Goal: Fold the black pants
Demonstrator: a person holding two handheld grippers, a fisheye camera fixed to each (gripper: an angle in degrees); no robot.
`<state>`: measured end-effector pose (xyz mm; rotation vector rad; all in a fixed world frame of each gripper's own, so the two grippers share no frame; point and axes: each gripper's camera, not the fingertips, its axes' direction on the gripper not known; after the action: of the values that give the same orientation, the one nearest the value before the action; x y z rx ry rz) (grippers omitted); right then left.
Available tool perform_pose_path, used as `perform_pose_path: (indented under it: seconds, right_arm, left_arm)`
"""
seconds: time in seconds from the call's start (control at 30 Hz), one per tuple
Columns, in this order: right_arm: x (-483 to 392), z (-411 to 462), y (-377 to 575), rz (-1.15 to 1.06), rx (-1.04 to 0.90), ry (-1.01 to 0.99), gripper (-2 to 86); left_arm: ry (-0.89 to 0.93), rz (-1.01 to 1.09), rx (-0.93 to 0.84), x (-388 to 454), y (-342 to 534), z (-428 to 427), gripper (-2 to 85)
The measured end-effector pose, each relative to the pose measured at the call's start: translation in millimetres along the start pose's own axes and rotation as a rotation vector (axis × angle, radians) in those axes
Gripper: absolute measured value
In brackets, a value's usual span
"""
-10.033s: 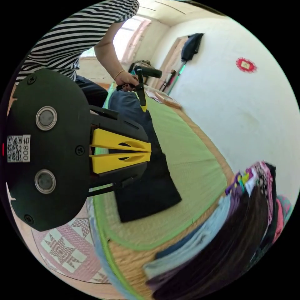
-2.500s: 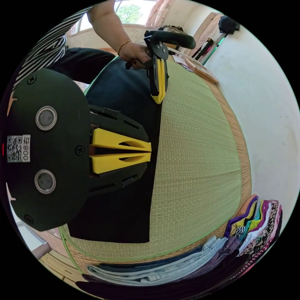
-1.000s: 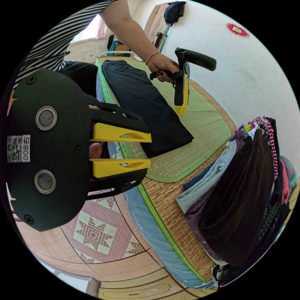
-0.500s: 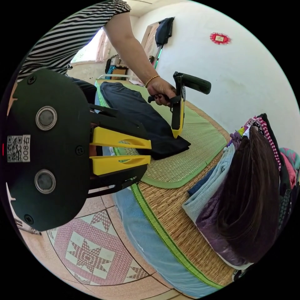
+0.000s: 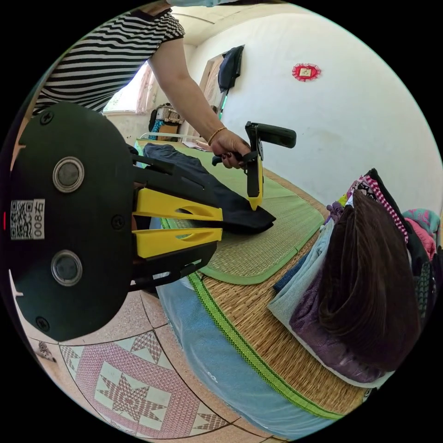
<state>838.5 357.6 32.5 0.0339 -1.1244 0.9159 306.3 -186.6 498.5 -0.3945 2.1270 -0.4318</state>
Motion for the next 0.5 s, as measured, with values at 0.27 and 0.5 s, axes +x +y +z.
perform_pose_path:
  seconds: [0.27, 0.5]
  right_arm:
    - [-28.9, -1.3, -3.0, -0.101, 0.042, -0.058, 2.5]
    - [-81.2, 16.7, -3.5, -0.258, 0.01, -0.095, 2.7]
  left_arm:
    - [0.049, 0.004, 0.13, 16.0, 24.5, -95.8, 2.5]
    - [0.081, -0.02, 0.291, 26.0, 79.7, -195.8, 2.6]
